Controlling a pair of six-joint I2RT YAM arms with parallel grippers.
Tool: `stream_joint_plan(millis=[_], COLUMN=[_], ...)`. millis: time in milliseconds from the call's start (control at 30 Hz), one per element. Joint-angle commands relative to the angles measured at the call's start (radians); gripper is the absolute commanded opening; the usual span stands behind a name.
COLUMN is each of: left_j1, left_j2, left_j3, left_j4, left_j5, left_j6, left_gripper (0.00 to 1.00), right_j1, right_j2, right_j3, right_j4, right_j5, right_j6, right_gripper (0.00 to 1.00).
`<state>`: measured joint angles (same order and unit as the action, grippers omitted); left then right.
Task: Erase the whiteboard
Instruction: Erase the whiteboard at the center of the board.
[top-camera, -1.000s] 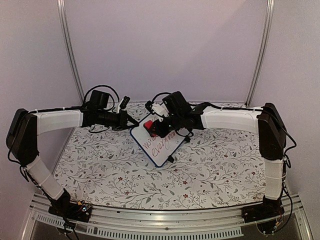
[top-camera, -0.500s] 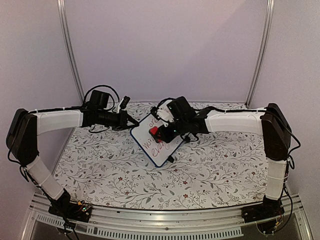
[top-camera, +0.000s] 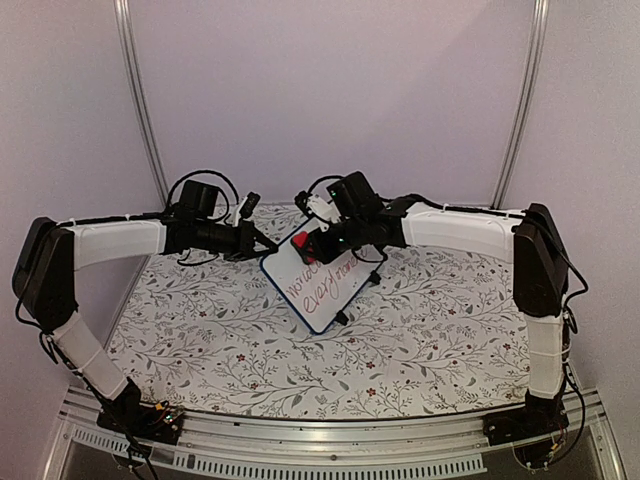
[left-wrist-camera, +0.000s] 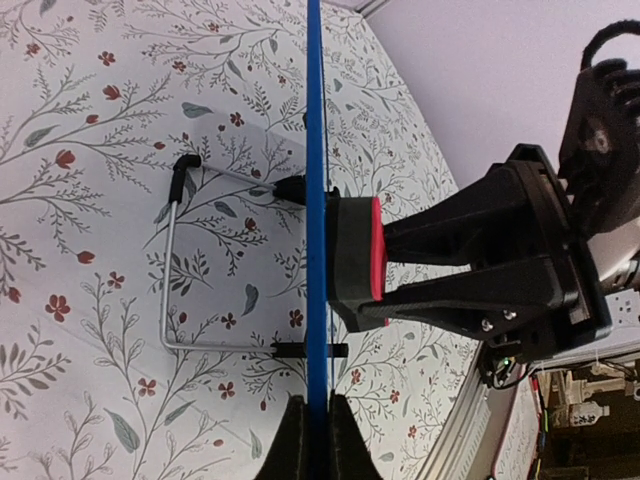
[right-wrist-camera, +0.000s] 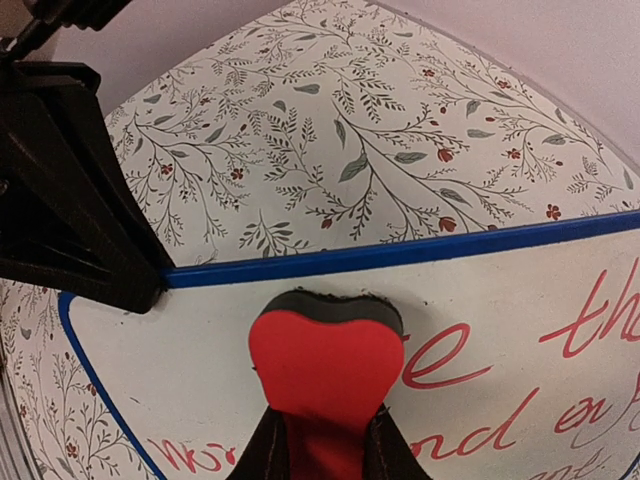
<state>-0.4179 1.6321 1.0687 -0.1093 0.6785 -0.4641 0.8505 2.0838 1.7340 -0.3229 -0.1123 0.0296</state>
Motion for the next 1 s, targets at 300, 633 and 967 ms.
stream_joint_plan(millis=[300,633,967], left_j1=[-0.026,-0.025,-0.026], left_j2=[-0.001,-0.001,-0.003], left_j3=[0.002,0.001,0.002], left_j4=[0.012,0.012,0.011], left_j5=[0.055,0.053,0.058], left_j6=[0.017,0.017,0.017], left_gripper=[0.0,0.0,0.0], right_j1=[0.008,0.007,0.006], right_j2=[-0.026,-0.086,-0.102], right_j3=[-0.126,-0.261,-0.281], right_j4=[-0.003,0.027,0.046], right_j5=[-0.001,0.009,0.0], right_j6=[-0.002,0.006,0.015], right_gripper=[0.13,0.13,0.12])
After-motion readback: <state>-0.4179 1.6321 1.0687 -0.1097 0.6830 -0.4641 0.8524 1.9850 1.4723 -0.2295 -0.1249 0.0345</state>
